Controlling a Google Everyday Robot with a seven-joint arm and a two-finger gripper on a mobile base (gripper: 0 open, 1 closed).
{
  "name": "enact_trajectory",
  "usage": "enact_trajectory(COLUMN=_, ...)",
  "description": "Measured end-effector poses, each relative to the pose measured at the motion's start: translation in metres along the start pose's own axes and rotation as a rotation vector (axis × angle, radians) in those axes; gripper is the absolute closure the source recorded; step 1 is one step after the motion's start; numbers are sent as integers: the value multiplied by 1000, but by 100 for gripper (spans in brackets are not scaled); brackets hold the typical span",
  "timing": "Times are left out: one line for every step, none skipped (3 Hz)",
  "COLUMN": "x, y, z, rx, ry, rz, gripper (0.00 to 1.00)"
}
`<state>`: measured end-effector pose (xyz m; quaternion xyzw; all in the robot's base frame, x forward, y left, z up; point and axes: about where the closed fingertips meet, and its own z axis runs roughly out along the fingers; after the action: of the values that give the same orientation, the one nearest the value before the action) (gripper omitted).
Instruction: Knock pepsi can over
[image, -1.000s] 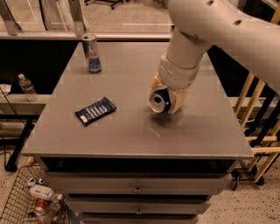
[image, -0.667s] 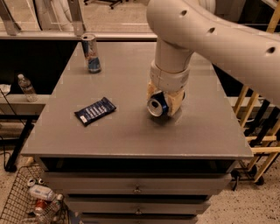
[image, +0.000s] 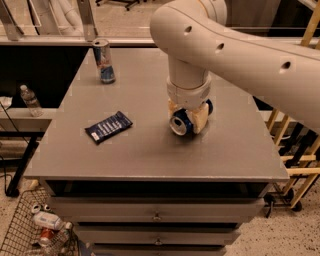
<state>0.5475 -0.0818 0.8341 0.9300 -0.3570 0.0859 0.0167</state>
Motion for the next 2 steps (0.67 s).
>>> enact_trajectory(x=0, y=-1, z=0, rx=4, ry=2, rz=0, gripper=35)
enact_trajectory(x=0, y=-1, z=1, rx=8, ry=3, rz=0, gripper=12)
